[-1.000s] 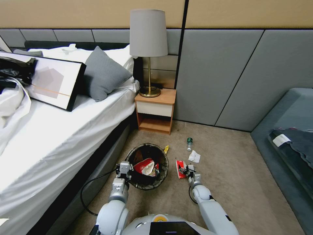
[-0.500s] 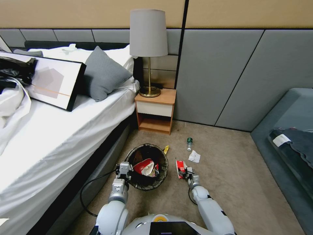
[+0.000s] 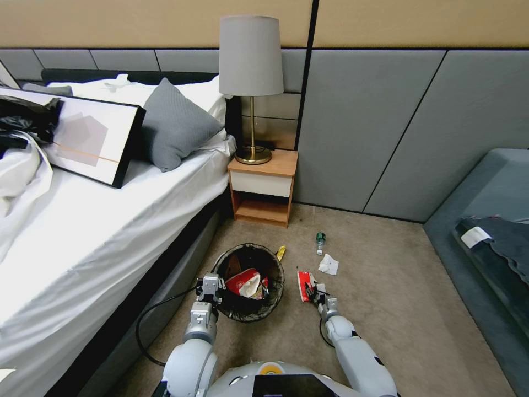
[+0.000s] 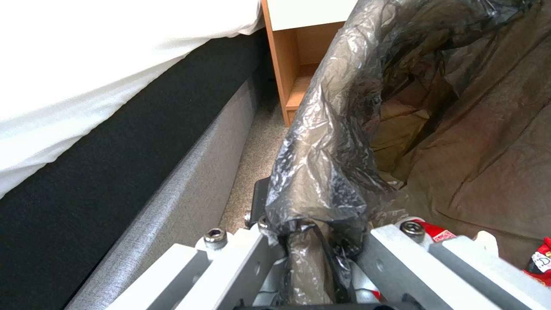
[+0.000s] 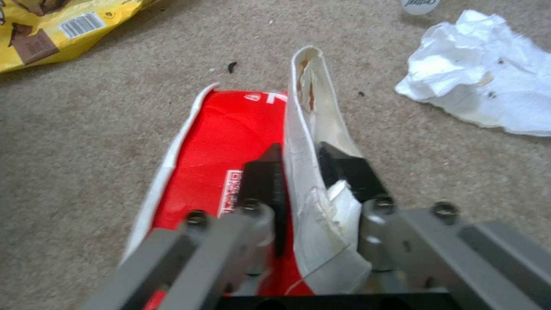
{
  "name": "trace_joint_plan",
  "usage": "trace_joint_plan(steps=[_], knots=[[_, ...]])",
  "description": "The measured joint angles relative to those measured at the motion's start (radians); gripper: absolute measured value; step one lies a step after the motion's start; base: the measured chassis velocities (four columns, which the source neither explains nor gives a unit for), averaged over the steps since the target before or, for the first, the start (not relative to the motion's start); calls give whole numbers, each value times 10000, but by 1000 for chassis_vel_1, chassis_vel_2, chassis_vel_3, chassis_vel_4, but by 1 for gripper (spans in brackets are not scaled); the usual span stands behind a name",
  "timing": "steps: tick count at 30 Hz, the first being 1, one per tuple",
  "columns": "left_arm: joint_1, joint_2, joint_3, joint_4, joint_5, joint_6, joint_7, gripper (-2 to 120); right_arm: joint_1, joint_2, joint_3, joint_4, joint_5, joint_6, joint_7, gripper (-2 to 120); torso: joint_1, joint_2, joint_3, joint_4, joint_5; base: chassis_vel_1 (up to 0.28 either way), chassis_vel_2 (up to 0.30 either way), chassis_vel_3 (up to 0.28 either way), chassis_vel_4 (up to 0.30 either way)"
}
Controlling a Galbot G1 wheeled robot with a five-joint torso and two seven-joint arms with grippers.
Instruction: Pick up the trash bin, then pick up the garbage from the floor and place it into the trash bin.
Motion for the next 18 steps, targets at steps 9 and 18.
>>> trace_joint_plan(steps=[9,18], knots=[[-14,0,15,0,12,0,2,2,7,-17,25,23,-6,100,32,0,0,1,0,0,0,0,0,0,0],[-13,-7,-12,0,10,0,2,2,41,-18,33,1,-66,199,33,0,0,1,0,0,0,0,0,0,0]])
